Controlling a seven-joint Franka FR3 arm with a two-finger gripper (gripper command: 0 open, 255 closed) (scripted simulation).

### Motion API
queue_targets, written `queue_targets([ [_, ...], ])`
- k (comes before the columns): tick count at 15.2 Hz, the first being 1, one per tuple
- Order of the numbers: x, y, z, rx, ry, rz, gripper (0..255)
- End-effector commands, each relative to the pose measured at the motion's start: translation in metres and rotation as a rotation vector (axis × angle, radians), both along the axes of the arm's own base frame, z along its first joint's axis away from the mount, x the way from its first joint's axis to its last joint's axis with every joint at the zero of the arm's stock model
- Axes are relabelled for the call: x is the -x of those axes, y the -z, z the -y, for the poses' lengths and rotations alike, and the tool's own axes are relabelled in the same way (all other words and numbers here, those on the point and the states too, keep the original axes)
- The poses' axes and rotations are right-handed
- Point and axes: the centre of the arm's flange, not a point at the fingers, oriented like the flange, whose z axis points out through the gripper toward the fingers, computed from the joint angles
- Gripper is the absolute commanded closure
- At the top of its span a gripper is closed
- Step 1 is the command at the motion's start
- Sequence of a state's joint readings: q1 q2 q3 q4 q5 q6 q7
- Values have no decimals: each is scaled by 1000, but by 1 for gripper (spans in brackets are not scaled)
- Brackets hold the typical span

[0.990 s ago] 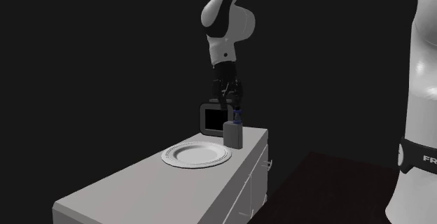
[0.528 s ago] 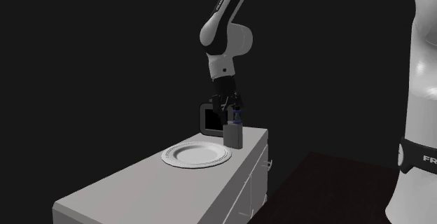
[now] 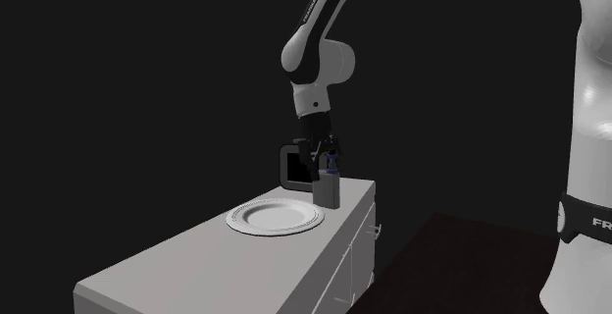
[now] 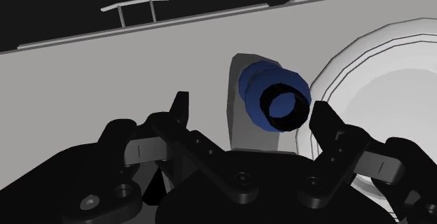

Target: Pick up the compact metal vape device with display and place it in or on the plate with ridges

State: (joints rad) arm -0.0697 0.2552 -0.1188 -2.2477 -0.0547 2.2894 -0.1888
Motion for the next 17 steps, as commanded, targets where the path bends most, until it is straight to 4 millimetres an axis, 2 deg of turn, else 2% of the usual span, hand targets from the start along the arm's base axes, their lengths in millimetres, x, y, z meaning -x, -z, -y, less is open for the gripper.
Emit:
queue_targets([
  [1, 0, 0, 0, 0, 0, 0, 0],
  [2, 0, 0, 0, 0, 0, 0, 0],
  [3, 0, 0, 0, 0, 0, 0, 255],
  [12, 0, 0, 0, 0, 0, 0, 255],
  [17, 0, -26, 0, 0, 0, 0, 255],
])
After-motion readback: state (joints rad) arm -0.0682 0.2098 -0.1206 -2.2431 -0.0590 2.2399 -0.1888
